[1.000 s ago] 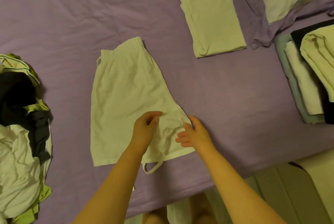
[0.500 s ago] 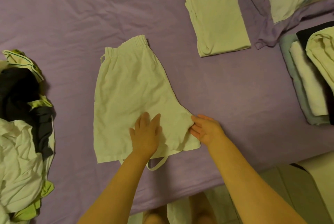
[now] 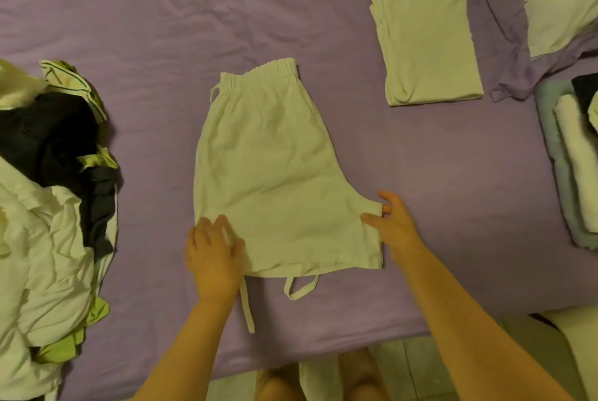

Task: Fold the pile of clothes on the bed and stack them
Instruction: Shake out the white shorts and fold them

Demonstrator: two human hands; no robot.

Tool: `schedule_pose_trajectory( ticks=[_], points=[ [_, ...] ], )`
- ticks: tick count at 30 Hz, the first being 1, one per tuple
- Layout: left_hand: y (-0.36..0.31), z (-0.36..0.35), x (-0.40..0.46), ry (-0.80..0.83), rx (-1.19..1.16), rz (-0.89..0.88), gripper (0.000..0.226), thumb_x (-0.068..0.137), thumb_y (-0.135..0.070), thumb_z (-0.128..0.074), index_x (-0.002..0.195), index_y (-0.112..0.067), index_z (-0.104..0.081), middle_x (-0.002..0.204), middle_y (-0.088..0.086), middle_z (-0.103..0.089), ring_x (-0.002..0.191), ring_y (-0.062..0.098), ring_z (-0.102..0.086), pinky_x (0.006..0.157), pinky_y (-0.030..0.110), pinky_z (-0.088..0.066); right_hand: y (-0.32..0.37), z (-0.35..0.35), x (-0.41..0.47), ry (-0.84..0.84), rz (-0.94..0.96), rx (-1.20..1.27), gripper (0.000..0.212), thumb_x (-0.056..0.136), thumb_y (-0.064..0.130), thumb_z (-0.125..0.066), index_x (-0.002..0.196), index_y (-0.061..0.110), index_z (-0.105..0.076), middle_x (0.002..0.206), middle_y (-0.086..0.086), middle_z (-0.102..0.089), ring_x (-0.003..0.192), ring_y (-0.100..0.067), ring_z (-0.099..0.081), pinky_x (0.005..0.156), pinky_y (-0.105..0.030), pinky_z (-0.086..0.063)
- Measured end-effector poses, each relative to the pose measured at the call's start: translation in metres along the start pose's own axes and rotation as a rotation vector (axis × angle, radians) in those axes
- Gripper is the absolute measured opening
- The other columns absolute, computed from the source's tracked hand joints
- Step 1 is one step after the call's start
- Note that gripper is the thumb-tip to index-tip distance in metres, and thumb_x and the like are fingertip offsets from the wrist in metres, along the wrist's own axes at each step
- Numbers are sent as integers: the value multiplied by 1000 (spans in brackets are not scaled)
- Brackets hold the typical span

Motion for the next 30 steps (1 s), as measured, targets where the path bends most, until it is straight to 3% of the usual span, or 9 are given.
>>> schedule_pose_trajectory(
  ticks=[8, 9, 10, 11, 13, 16, 20, 25, 30],
  points=[
    [48, -10, -4, 28, -821, 549, 39, 90, -29, -65, 114, -7, -44, 103, 6, -54, 91, 22, -52, 73, 34, -43, -6, -7, -15, -11, 65, -50, 75, 87, 8, -66, 149, 20, -24, 122, -9, -58, 109, -22, -56, 88, -32, -45],
    [48, -10, -6, 28, -852, 550, 32, 92, -30, -61, 109, -9, -45, 98, 2, -53, 89, 21, -51, 72, 33, -43, -5, -9, -19, -14, 76, -82, 76, 88, 10, -65, 150, 21, -21, 117, -12, -60, 109, -23, -57, 88, -31, -44],
    [47, -9, -7, 22, -882, 530, 26, 93, -29, -60, 105, -11, -46, 94, 0, -53, 88, 20, -52, 71, 31, -44, -6, -10, -22, -23, 86, -121, 77, 89, 12, -64, 151, 20, -19, 137, -15, -31, 109, -23, -57, 88, -30, -43],
    [45, -6, -8, 8, -916, 501, 21, 93, -26, -60, 103, -12, -47, 92, -2, -54, 87, 19, -53, 70, 30, -45, -6, -10, -26, -37, 101, -165, 77, 90, 14, -64, 151, 20, -18, 103, 9, -39, 110, -24, -56, 90, -31, -43],
    [43, 2, -11, -23, -988, 432, 13, 92, -17, -61, 101, -15, -52, 95, -2, -58, 87, 17, -57, 74, 32, -50, -6, -9, -31, -81, 142, -245, 73, 91, 18, -63, 151, 18, -21, 126, -9, -54, 120, -27, -51, 101, -39, -41],
    [46, 10, -15, -55, -1036, 366, 18, 91, -8, -62, 105, -16, -55, 98, -9, -59, 88, 4, -58, 73, 22, -50, -7, -11, -35, -106, 174, -205, 69, 93, 18, -59, 151, 20, -21, 145, -12, -43, 131, -27, -43, 106, -42, -37],
    [53, 3, -24, 17, -1040, 428, 7, 93, -17, -60, 100, -17, -59, 96, -5, -62, 87, 11, -58, 69, 20, -47, -10, -15, -40, -95, 165, -181, 63, 98, 21, -51, 151, 24, -18, 151, -9, -34, 137, -25, -37, 106, -38, -33],
    [55, -5, -20, 165, -1034, 467, 8, 93, -31, -59, 88, -27, -63, 90, -11, -65, 85, 7, -59, 66, 19, -45, -8, -13, -41, -129, 263, -582, 58, 100, 26, -42, 151, 21, -17, 121, -13, -53, 122, -36, -45, 106, -52, -32],
    [58, -7, -7, 218, -977, 473, 31, 86, -37, -68, 80, -8, -59, 82, 2, -61, 78, 16, -55, 68, 27, -46, -13, -20, -34, 1, 155, -260, 63, 98, 17, -48, 151, 24, -16, 148, -11, -37, 136, -26, -35, 103, -34, -33]
  ],
)
Point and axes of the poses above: each hand's wrist, its own x-axis towards the middle knuckle, its own z-axis out of the back of the hand, y = z × x, the point moved 7 cm from there along x, towards the middle knuckle
